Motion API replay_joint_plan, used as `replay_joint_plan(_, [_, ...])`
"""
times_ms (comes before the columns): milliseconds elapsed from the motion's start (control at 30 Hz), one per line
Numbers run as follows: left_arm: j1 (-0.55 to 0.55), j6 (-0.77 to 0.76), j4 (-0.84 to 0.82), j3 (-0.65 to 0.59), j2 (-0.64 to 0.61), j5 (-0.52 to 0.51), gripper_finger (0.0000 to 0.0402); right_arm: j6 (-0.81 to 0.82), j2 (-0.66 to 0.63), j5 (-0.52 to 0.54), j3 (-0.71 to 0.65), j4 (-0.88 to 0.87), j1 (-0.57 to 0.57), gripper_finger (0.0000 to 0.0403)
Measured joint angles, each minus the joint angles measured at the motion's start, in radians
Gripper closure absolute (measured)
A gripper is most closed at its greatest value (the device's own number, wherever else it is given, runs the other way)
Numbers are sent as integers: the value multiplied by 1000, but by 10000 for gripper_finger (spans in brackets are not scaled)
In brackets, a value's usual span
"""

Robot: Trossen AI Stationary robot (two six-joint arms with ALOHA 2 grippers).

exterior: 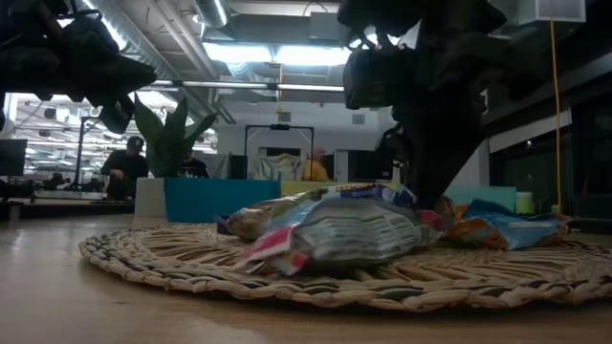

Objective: Pick and place Granola Bars by type
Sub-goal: Put the red granola bar into the green bin

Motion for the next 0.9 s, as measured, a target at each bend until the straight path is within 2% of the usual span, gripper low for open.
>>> replay_joint_plan(467, [0,0,0,0,0,0,370,7,-34,12,34,-43,-1,393])
replay_joint_plan(900, [0,0,0,0,0,0,370,-61,-52,130,281,-305,-31,399])
